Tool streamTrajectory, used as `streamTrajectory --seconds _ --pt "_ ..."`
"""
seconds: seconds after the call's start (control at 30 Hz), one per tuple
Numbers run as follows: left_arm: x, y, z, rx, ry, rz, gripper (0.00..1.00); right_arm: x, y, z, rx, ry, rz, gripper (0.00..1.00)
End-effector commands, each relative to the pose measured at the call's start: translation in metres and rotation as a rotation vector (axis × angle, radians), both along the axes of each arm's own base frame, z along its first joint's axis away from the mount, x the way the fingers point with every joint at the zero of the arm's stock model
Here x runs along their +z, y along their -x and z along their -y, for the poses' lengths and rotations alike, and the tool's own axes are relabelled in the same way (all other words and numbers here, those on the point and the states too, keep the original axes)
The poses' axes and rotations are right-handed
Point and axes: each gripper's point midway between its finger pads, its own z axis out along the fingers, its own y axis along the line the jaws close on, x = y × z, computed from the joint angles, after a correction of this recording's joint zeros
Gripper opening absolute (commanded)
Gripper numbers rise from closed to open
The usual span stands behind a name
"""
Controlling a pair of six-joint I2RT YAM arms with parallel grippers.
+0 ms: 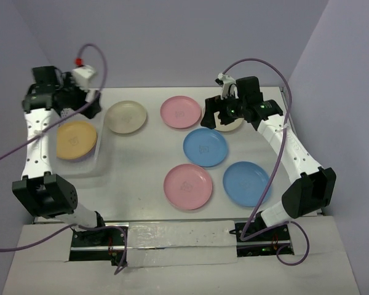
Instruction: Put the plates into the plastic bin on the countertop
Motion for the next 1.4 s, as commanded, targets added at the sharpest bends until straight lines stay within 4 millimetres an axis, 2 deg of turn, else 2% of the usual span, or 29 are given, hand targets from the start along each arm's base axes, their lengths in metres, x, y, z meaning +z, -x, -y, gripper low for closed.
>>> streamTrajectory --seconds 0.0,0.03,0.1,0.17,0.23,0.4,0.43,0.5,0.6,0.63,0.67,0.77,0.97,1.07,1.17,1.2,1.23,1.27,1.33,1.37 --pt "-0.031 0.006 0.09 -0.372 -0.091 -0.013 0.95 0.0 -0.01 0.014 -0.038 -0.025 0.0 1.0" --pt "-0.046 0.001 0.097 -0.399 -0.088 -0.045 0.92 -0.001 -0.01 0.017 -0.044 -0.027 -0.004 1.0" --pt "-0.06 -0.002 0.119 -0.465 -0.089 -0.074 0.88 -0.001 -0.012 0.024 -0.059 -0.029 -0.008 1.0" --pt "-0.084 -0.013 0.128 -0.493 -0.08 -0.13 0.84 0.0 -0.014 0.032 -0.078 -0.03 -0.011 1.0" --pt "-0.097 -0.019 0.134 -0.502 -0.101 -0.156 0.81 0.001 -0.015 0.039 -0.095 -0.029 -0.009 1.0" --pt "-0.148 -0.037 0.149 -0.523 -0.166 -0.208 0.78 -0.003 -0.016 0.053 -0.125 -0.027 -0.017 1.0" --pt "-0.15 -0.04 0.151 -0.52 -0.173 -0.204 0.78 -0.004 -0.016 0.054 -0.129 -0.027 -0.02 1.0" --pt "-0.172 -0.049 0.152 -0.514 -0.185 -0.235 0.77 -0.008 -0.015 0.056 -0.127 -0.031 -0.035 1.0" --pt "-0.187 -0.064 0.149 -0.486 -0.217 -0.23 0.75 -0.009 -0.014 0.058 -0.128 -0.03 -0.038 1.0" --pt "-0.198 -0.069 0.147 -0.478 -0.226 -0.239 0.75 -0.009 -0.014 0.058 -0.128 -0.03 -0.037 1.0" --pt "-0.199 -0.07 0.147 -0.473 -0.233 -0.241 0.75 -0.01 -0.014 0.058 -0.128 -0.029 -0.038 1.0" --pt "-0.221 -0.077 0.146 -0.462 -0.253 -0.266 0.73 -0.012 -0.015 0.061 -0.132 -0.025 -0.043 1.0" --pt "-0.243 -0.089 0.142 -0.425 -0.268 -0.267 0.68 -0.016 -0.015 0.062 -0.129 -0.028 -0.056 1.0" --pt "-0.248 -0.087 0.144 -0.428 -0.257 -0.284 0.58 -0.016 -0.015 0.062 -0.126 -0.028 -0.055 1.0" --pt "-0.25 -0.083 0.147 -0.436 -0.244 -0.295 0.4 -0.014 -0.016 0.064 -0.13 -0.028 -0.051 1.0" --pt "-0.249 -0.081 0.148 -0.438 -0.244 -0.292 0.26 -0.013 -0.016 0.064 -0.13 -0.029 -0.05 1.0" --pt "-0.249 -0.079 0.148 -0.439 -0.246 -0.29 0.18 -0.012 -0.016 0.064 -0.131 -0.031 -0.049 1.0" --pt "-0.25 -0.078 0.148 -0.438 -0.248 -0.289 0.15 -0.012 -0.016 0.064 -0.132 -0.032 -0.049 1.0" --pt "-0.243 -0.073 0.15 -0.442 -0.255 -0.277 0.02 -0.011 -0.016 0.065 -0.134 -0.033 -0.046 1.0" --pt "-0.24 -0.07 0.15 -0.441 -0.257 -0.276 0.0 -0.01 -0.015 0.065 -0.134 -0.035 -0.045 1.0"
